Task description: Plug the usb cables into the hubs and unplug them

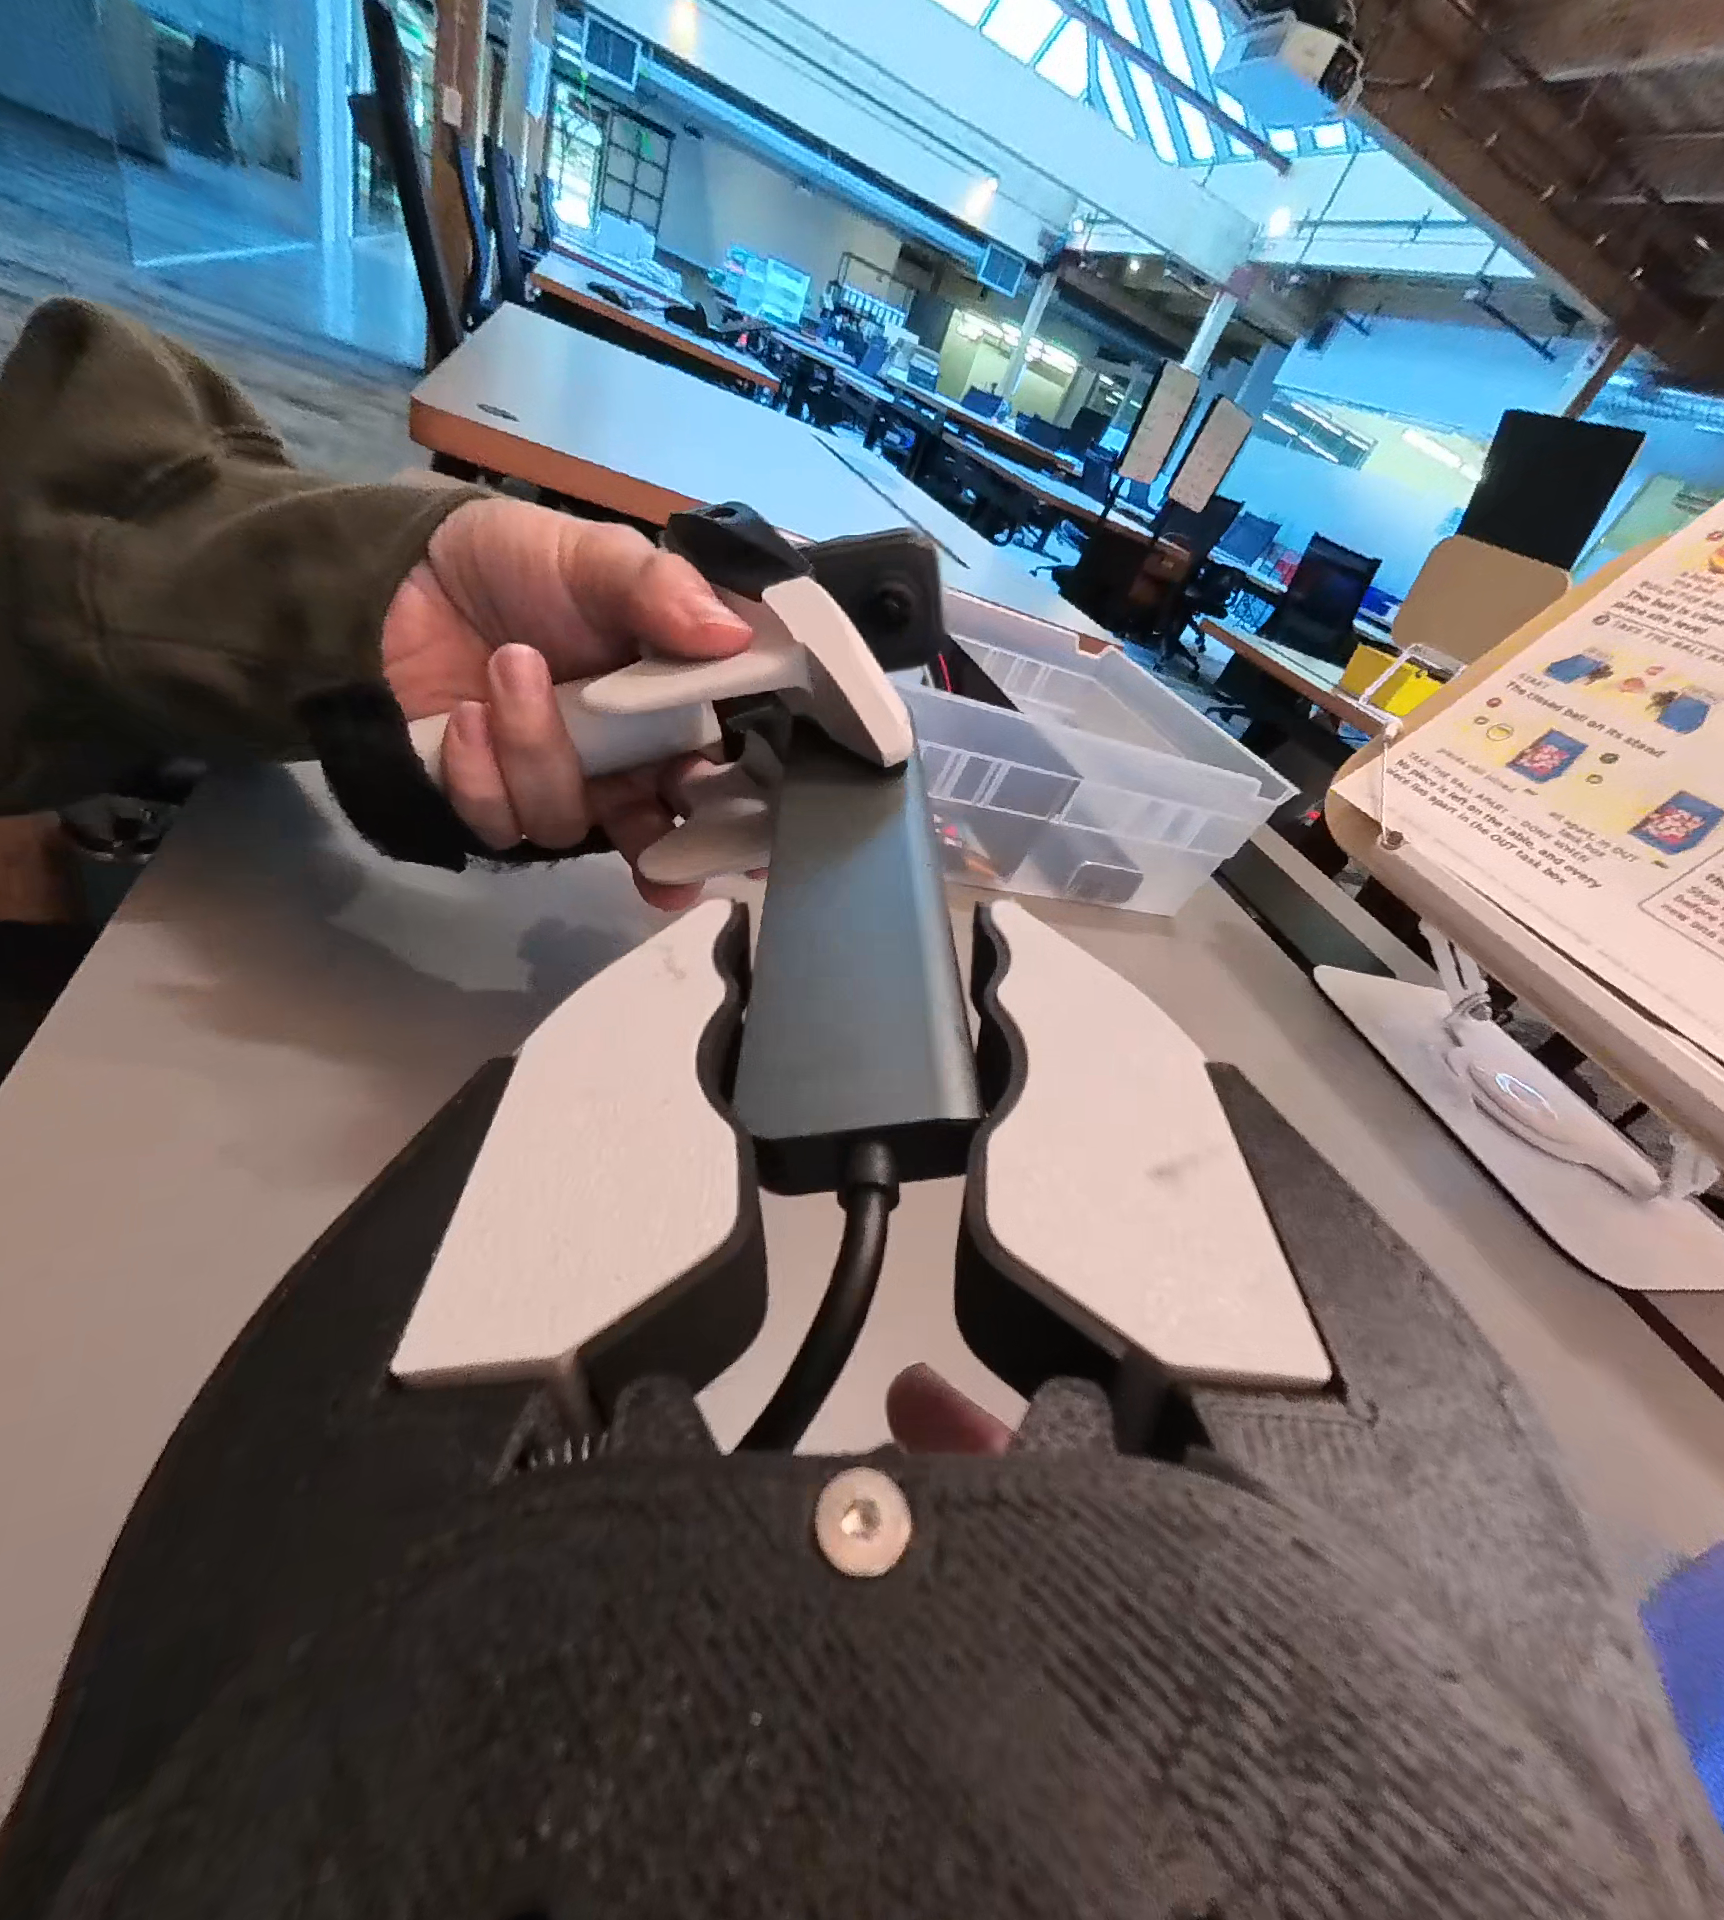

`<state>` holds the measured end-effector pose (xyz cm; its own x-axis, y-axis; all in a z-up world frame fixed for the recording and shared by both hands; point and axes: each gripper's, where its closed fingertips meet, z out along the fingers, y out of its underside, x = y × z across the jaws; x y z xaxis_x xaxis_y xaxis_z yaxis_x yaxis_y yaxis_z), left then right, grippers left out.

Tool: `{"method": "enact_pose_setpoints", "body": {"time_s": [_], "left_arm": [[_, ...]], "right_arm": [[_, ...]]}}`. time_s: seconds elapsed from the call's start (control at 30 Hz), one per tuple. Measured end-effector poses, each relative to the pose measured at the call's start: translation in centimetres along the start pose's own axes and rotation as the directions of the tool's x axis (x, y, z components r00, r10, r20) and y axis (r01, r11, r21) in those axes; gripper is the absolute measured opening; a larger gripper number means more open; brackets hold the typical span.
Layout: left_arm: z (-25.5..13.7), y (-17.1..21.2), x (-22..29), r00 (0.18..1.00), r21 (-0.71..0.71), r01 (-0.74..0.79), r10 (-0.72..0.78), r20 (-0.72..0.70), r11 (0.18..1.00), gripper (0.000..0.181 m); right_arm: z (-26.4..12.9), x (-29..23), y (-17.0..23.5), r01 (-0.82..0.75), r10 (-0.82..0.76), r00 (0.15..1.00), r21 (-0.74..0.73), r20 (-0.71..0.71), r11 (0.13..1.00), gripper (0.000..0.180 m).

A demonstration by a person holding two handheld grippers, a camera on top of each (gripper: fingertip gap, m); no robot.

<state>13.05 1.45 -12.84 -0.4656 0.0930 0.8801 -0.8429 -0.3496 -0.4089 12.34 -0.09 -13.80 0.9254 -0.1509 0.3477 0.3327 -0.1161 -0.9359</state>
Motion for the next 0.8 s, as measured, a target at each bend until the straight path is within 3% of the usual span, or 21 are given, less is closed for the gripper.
{"method": "enact_pose_setpoints", "body": {"time_s": [0.13, 0.4, 0.6, 0.7, 0.8], "left_arm": [[-0.2, 0.0, -0.6, 0.999, 0.023, 0.033, -0.034, 0.017, 0.999, 0.01], [-0.6, 0.0, -0.4, 0.999, 0.021, 0.033, -0.034, 0.031, 0.999, 0.01], [-1.8, -2.1, 1.5, 0.983, 0.062, -0.172, 0.167, 0.077, 0.983, 0.017], [-3.4, -3.4, 3.5, 0.874, 0.005, -0.454, 0.444, 0.197, 0.891, 0.02], [-5.1, -4.1, 5.3, 0.645, -0.139, -0.696, 0.699, 0.308, 0.704, 0.024]], "right_arm": [[0.1, 0.5, 0.3, 0.003, -0.003, 0.999, 0.014, -0.043, 1.0, 0.044], [0.2, -0.3, 0.1, 0.0, 0.0, 1.0, -0.008, 0.007, 1.0, 0.036], [-1.0, 0.4, -1.1, -0.228, 0.222, 0.973, 0.108, 0.066, 0.968, 0.036], [-1.8, 0.8, -1.3, -0.351, 0.331, 0.934, 0.184, 0.131, 0.918, 0.036], [-2.3, 0.8, -1.5, -0.418, 0.377, 0.905, 0.236, 0.197, 0.877, 0.036]]}}
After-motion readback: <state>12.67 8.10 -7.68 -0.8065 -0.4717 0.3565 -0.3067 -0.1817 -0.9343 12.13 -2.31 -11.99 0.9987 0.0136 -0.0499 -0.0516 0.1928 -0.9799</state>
